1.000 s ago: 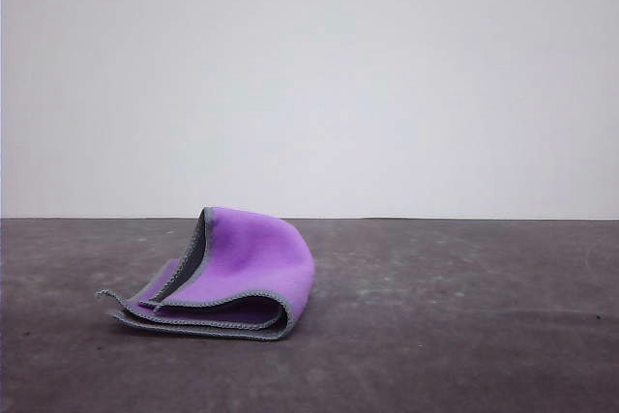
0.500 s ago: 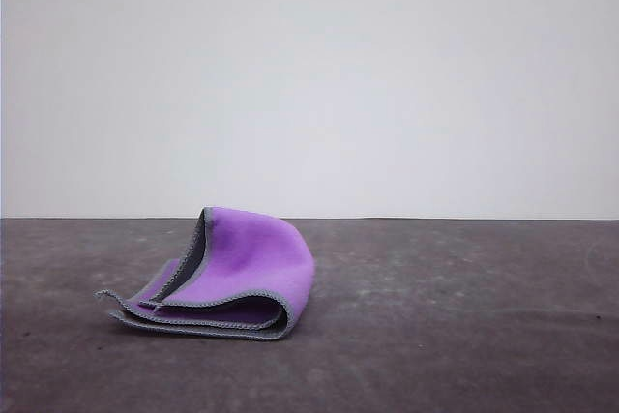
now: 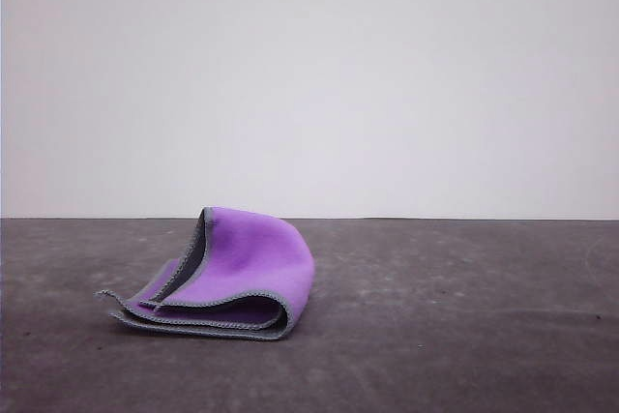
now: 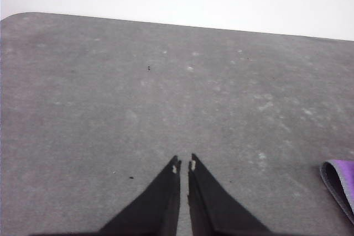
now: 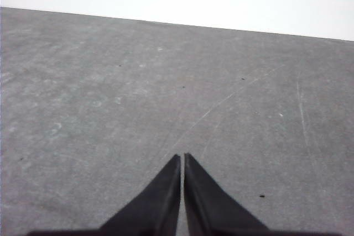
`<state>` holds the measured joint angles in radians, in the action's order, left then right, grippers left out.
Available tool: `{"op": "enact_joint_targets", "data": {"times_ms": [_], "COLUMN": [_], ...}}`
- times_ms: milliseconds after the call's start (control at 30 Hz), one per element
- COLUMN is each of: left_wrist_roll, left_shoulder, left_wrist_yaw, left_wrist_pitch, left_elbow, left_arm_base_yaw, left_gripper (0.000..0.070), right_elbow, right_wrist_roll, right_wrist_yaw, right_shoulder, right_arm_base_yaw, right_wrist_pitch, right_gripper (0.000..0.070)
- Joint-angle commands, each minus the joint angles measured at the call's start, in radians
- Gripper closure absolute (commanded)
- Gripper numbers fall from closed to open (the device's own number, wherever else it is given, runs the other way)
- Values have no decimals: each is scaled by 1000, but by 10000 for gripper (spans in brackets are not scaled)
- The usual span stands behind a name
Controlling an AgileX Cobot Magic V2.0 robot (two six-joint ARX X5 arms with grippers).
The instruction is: Fold clothes
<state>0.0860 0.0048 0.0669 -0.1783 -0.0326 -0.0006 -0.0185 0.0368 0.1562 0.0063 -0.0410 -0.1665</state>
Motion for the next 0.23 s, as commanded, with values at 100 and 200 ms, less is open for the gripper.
{"op": "enact_joint_targets", "data": {"times_ms": [100,200], "left_wrist_roll": [-14,-14], "left_shoulder": [-2,-2], "left_wrist_yaw": [-4,-4], "left_wrist_pitch": [-8,-8], "left_elbow": [18,18], "left_arm_base_yaw": [0,0], "left_gripper": [688,688], "right_elbow": [7,7], "right_wrist_roll": [-2,-2], "right_wrist_yaw": [0,0], "right_shoulder": [-3,-3], "right_arm_base_yaw": [-1,-1], "right_wrist_pitch": [12,12], "right_gripper": [696,696]}}
